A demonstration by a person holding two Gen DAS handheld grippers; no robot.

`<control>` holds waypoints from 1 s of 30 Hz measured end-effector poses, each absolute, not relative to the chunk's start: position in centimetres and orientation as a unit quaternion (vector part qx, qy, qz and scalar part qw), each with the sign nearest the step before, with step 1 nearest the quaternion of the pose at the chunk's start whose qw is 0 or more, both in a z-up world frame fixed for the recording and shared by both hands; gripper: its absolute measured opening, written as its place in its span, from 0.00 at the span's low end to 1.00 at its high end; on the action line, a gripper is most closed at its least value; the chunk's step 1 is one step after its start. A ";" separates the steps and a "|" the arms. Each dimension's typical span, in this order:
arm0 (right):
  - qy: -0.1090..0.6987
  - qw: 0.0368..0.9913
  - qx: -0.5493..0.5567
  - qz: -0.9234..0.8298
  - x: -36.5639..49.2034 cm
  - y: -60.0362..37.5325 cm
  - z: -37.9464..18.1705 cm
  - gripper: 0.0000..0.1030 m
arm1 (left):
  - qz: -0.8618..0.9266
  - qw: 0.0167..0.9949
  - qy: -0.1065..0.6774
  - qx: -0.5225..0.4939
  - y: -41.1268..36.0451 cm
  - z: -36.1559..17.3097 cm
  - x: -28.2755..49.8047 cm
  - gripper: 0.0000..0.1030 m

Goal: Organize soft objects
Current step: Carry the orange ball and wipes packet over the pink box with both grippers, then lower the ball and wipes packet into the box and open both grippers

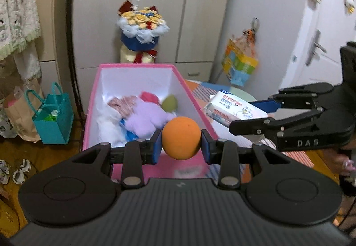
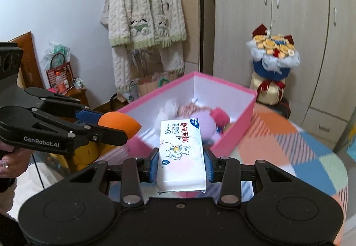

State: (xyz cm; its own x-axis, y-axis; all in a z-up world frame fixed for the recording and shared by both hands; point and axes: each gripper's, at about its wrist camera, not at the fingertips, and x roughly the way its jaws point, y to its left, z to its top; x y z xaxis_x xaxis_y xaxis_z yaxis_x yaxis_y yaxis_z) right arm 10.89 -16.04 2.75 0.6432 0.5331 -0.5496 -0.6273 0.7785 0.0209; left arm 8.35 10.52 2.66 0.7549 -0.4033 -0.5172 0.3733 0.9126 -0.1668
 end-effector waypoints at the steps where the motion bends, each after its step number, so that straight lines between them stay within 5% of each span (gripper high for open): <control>1: 0.272 0.904 -0.091 0.319 11.8 -15.5 2.8 0.44 | -0.203 0.937 0.281 -0.031 10.8 2.8 9.3 0.34; 17: 0.297 0.901 -0.138 0.283 25.2 -9.4 -0.8 0.44 | -0.131 0.929 0.342 -0.057 12.2 0.4 25.1 0.34; 30: 0.345 0.875 -0.170 0.296 29.6 -6.7 -4.2 0.45 | -0.111 0.914 0.388 -0.037 10.6 -2.6 29.4 0.34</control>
State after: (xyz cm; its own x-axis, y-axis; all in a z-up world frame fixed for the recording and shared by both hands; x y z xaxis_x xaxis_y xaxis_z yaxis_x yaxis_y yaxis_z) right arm 29.64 -6.68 -4.20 0.5876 0.4004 -0.7031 -0.6342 0.7675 -0.0930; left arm 29.40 10.57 -2.59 0.6742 -0.2324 -0.7010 0.1748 0.9724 -0.1543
